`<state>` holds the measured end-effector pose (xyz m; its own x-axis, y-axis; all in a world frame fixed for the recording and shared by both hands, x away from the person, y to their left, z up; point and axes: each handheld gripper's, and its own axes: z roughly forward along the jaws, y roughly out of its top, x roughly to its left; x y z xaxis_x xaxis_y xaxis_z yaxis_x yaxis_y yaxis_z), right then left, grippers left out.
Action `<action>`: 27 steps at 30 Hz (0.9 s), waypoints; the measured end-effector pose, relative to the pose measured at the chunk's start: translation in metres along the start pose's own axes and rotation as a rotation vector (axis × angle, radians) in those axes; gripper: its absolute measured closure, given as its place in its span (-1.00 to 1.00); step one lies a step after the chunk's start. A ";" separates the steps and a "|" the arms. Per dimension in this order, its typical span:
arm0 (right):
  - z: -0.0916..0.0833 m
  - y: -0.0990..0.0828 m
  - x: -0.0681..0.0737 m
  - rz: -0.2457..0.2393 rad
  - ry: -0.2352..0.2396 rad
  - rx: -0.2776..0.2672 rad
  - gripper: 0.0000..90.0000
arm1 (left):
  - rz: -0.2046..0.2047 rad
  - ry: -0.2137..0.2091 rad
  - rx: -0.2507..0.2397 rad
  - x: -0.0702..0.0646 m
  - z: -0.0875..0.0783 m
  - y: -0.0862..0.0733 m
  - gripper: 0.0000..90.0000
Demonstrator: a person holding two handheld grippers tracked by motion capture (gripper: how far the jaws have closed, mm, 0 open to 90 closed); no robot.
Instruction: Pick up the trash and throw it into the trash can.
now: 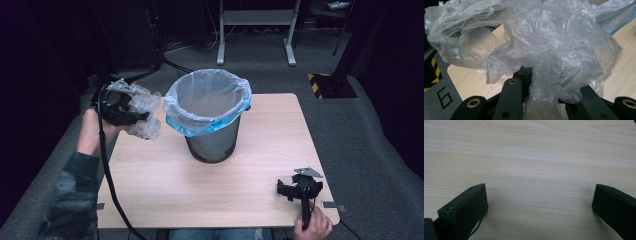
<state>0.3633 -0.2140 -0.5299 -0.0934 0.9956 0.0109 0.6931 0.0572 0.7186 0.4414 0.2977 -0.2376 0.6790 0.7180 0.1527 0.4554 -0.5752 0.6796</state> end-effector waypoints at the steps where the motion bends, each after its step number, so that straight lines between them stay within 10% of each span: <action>1: 0.000 0.000 0.000 0.000 0.000 0.000 -1.00 | 0.001 0.001 0.002 -0.001 0.000 0.002 0.64; 27: 0.000 0.000 0.000 -0.007 0.001 0.002 -1.00 | 0.086 0.032 -0.051 -0.007 -0.005 0.069 0.64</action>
<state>0.3632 -0.2145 -0.5299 -0.0989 0.9951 0.0061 0.6937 0.0645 0.7173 0.4652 0.2550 -0.1883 0.6953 0.6794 0.2344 0.3654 -0.6150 0.6988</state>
